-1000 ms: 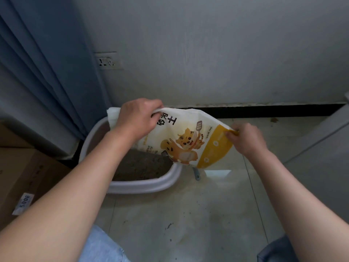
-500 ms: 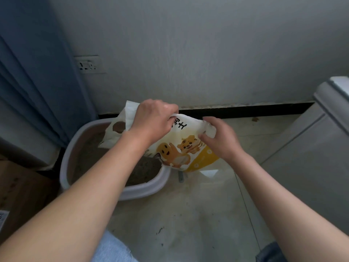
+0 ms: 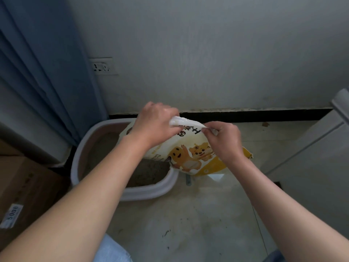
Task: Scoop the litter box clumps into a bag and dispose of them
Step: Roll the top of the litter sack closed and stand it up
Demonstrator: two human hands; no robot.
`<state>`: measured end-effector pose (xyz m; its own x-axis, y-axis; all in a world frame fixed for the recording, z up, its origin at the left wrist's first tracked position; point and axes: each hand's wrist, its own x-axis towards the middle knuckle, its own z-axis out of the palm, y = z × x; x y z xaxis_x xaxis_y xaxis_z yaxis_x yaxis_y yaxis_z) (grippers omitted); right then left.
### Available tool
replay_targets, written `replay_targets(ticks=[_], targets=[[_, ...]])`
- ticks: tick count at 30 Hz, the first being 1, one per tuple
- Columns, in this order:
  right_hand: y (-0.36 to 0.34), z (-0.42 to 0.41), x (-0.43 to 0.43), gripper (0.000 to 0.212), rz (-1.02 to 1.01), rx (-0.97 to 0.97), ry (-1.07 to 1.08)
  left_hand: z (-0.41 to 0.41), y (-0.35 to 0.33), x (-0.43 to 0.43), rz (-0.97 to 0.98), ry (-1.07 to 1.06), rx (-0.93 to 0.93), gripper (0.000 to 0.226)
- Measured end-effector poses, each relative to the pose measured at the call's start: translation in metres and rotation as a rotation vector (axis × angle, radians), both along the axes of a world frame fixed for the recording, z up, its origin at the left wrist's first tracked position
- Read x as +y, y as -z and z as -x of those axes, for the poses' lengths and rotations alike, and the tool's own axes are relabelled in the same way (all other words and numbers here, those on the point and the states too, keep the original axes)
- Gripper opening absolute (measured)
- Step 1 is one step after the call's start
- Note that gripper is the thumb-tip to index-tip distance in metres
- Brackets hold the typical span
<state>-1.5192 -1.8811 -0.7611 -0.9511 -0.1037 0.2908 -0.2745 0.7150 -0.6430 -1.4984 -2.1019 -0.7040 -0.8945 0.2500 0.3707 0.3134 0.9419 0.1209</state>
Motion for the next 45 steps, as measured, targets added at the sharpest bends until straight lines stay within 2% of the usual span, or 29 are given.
replay_targets(ticks=[3,5,8,9,10,11,13,14,16,19,21,24,29,34,38,43,45], targets=[[0.002,0.002,0.001,0.019,0.022,-0.001,0.016,-0.009,0.0,-0.031,-0.06,-0.094,-0.06,0.056],[0.003,0.004,0.001,0.019,0.058,-0.015,0.028,-0.014,0.002,-0.049,-0.176,-0.201,-0.157,0.08],[0.003,0.006,0.0,0.019,0.118,-0.043,0.04,-0.019,0.014,-0.073,-0.388,-0.382,-0.461,0.114],[0.003,0.006,-0.001,0.019,0.124,-0.043,0.039,-0.021,0.021,-0.077,-0.395,-0.393,-0.564,0.116],[0.003,0.005,-0.002,0.019,0.126,-0.04,0.032,-0.022,0.029,-0.079,-0.386,-0.379,-0.631,0.109],[0.002,0.005,-0.003,0.018,0.125,-0.038,0.025,-0.021,0.035,-0.08,-0.38,-0.351,-0.65,0.094],[0.002,0.003,-0.004,0.018,0.125,-0.032,0.021,-0.017,0.038,-0.081,-0.365,-0.338,-0.592,0.05],[0.002,0.003,-0.004,0.017,0.126,-0.031,0.026,-0.015,0.036,-0.083,-0.356,-0.359,-0.575,0.036],[0.003,0.005,0.0,0.016,0.132,-0.036,0.045,-0.012,0.032,-0.089,-0.365,-0.393,-0.573,0.02],[0.005,0.007,0.004,0.016,0.146,-0.048,0.069,-0.012,0.026,-0.098,-0.418,-0.384,-0.535,0.016],[0.007,0.008,0.006,0.016,0.153,-0.058,0.084,-0.012,0.016,-0.096,-0.456,-0.378,-0.444,0.007],[0.007,0.009,0.012,0.013,0.203,-0.081,0.113,-0.006,-0.004,-0.081,-0.545,-0.333,-0.314,0.006],[0.01,0.012,0.04,0.015,0.275,-0.076,0.18,0.005,-0.027,-0.038,-0.66,-0.216,-0.156,0.013],[0.008,0.008,0.068,0.023,0.301,-0.097,0.235,0.018,-0.053,0.029,-0.661,-0.039,-0.077,0.006],[0.014,0.002,0.09,0.027,0.24,-0.152,0.266,0.029,-0.06,0.07,-0.666,-0.005,-0.089,0.004],[0.024,-0.008,0.113,0.004,0.183,-0.26,0.303,0.033,-0.047,0.113,-0.586,0.055,-0.21,0.005],[0.029,-0.009,0.122,0.006,0.217,-0.293,0.357,0.032,-0.04,0.132,-0.564,0.085,-0.248,0.005]])
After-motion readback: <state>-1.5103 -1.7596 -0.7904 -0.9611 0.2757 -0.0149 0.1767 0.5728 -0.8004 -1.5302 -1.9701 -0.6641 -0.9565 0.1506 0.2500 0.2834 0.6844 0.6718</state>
